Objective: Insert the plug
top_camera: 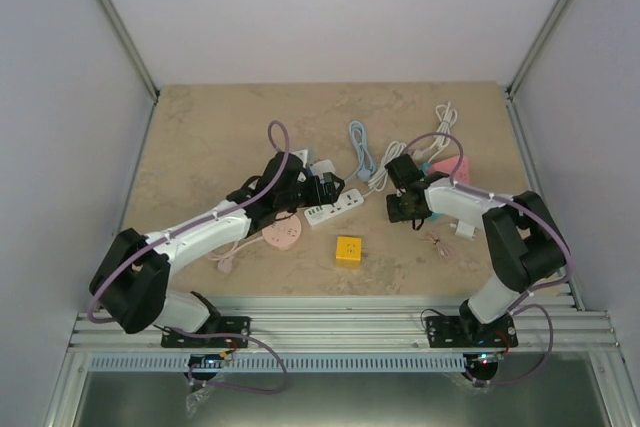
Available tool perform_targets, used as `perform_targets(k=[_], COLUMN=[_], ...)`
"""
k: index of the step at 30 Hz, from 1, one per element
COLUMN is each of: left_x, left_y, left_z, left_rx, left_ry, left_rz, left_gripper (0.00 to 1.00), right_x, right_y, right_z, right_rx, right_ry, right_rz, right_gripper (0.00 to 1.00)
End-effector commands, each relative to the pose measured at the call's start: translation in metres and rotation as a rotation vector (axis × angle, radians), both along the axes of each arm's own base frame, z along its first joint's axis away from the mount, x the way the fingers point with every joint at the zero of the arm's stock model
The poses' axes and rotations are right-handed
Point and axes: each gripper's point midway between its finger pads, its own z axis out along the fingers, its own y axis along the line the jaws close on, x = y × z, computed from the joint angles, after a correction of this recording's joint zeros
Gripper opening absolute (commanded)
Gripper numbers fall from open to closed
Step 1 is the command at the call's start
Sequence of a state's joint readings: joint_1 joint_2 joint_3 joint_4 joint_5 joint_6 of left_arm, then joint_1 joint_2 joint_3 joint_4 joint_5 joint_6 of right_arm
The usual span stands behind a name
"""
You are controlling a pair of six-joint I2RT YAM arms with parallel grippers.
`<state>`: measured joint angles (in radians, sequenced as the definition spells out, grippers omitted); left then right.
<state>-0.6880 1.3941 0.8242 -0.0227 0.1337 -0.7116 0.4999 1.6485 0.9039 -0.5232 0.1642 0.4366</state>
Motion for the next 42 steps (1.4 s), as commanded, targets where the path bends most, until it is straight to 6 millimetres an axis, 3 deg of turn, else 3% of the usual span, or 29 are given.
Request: perform_targets(k=[1,5,12,18,28,35,42], left_x=[0.005,0.005,0.000,-0.003,-0.014,-0.017,-0.033], left_y=[0.003,0.004,0.011,0.015,0.001,-0.010,-0.035], left_z=[0.008,0.018,0.029,0.048,0.067,0.077,0.077], left_rx=[-0.017,-0.052,-0.135,-0.184,-0.265,-0.326,-0.381], left_ry=[-0.024,-0.054,-0.118,-0.198,-0.311,-0.363,-0.387], left_rz=[0.024,0.036,0.066,0.062,0.018,0.006,-0.090], left_gripper=[0.98,0.98,0.99,0.99,0.99,0.97,0.90], right_x=[0.003,0.009,0.021,0.013,0.003,-0.002,-0.004], right_y=[0.000,0.001,0.026,0.054,0.090,0.107,0.114], right_z=[0.006,0.022,0.093,0.143,0.184,0.194,0.201], right_rx=[0.017,0.067,0.361,0.696,1.049,1.165,1.207], right_ry=[-0.032,-0.115,-0.287,-0.331,-0.259,-0.201,-0.168], right_rz=[-0.016,-0.059,-0.169,-0.241,-0.333,-0.367,-0.391], right_gripper=[0.43,0.41,0.42,0.41,0.40,0.39,0.37])
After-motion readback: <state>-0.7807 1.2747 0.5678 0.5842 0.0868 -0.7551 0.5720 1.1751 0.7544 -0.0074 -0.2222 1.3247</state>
